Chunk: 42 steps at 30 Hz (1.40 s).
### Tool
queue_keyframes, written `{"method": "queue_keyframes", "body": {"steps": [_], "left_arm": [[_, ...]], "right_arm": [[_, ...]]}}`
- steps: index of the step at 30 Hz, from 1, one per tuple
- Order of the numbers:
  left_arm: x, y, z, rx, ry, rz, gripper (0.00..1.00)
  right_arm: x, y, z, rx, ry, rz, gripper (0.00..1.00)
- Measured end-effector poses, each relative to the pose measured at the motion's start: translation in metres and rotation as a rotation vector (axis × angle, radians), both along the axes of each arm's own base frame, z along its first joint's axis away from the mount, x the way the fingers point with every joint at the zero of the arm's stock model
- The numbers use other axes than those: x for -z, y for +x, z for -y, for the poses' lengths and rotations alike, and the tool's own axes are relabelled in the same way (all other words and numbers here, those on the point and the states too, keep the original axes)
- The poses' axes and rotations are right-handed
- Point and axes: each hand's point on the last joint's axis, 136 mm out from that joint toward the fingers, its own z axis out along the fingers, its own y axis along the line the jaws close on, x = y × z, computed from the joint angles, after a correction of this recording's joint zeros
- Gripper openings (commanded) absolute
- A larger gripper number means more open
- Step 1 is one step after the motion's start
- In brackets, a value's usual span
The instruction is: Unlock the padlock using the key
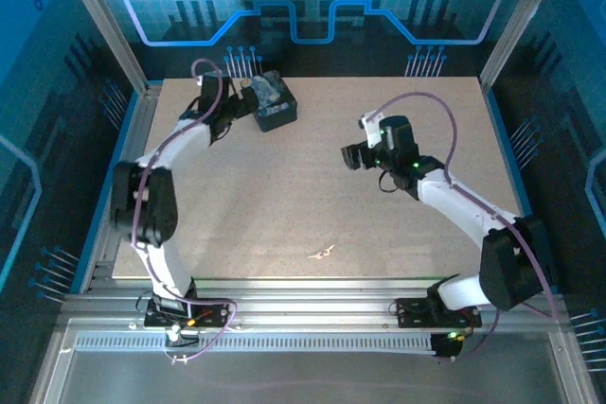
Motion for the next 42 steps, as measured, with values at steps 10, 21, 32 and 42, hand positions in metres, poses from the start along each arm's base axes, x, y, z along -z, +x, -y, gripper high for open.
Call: {"method": "queue_keyframes", "body": {"steps": [10, 21, 32, 42], "left_arm": [[0.067, 0.038, 0.025, 0.014, -0.102, -0.229, 0.94], [0.083, 0.013, 0.037, 0.078, -0.119, -0.350, 0.72], [0.084, -0.104, 0.048, 0.237, -0.065, -0.491, 0.64], [0.059, -0.169, 0.030, 0.259, -0.071, -0.510, 0.77]], "right_arm": [[0.016, -0.061, -0.065, -0.144, 0.032, -0.111, 0.89], [0.019, -0.079, -0.079, -0.180, 0.054, -0.160, 0.90], [0.006, -0.085, -0.077, -0.173, 0.082, -0.146, 0.90], [0.014, -0.083, -0.085, -0.178, 0.095, -0.193, 0.90]]}}
